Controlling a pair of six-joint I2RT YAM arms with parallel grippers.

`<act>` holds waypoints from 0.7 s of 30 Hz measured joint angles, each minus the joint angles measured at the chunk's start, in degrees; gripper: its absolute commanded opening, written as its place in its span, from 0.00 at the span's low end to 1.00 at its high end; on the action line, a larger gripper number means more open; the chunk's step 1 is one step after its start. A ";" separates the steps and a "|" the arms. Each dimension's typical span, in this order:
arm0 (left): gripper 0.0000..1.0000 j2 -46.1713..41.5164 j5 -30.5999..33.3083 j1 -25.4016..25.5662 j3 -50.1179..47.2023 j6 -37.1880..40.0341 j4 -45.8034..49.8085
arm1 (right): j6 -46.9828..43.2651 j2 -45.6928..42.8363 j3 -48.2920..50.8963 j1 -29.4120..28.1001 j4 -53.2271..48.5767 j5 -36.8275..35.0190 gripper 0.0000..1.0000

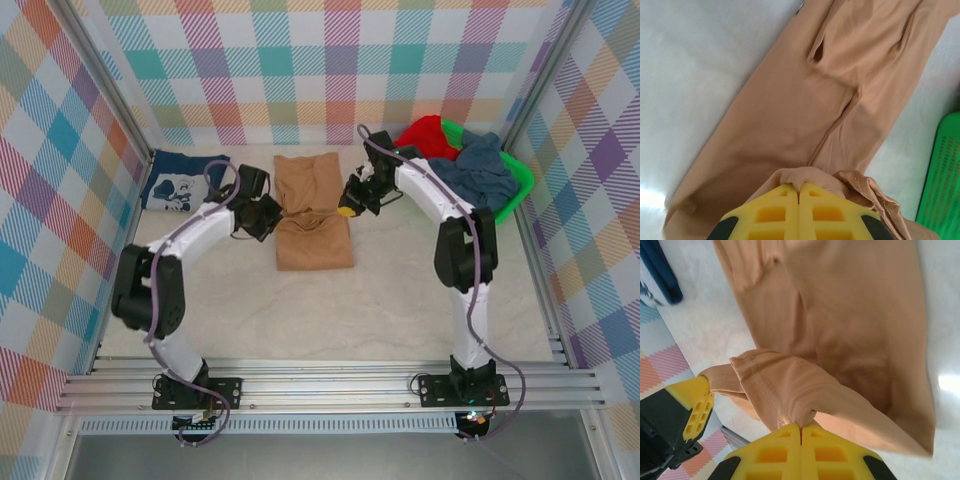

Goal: Fold and stack the t-shirts

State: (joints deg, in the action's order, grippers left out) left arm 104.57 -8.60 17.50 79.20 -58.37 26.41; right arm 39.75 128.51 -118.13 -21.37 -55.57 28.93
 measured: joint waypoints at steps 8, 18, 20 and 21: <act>0.51 14.38 -0.79 -2.32 13.94 4.28 2.40 | -0.98 18.29 -19.15 2.14 -4.76 0.22 0.48; 0.31 1.68 0.70 -2.36 1.20 4.61 1.66 | -3.45 2.03 3.65 2.56 0.61 -7.37 0.40; 0.16 -2.67 0.20 -2.36 -3.34 3.82 0.66 | -2.73 -5.05 12.22 2.51 3.82 -7.58 0.29; 0.14 -3.50 -0.15 -2.36 -4.48 3.50 0.22 | -2.58 -6.80 14.08 2.47 4.74 -7.41 0.22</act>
State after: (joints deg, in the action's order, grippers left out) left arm 101.08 -8.75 15.14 74.72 -54.87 26.63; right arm 37.17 121.71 -104.05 -18.90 -50.83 21.52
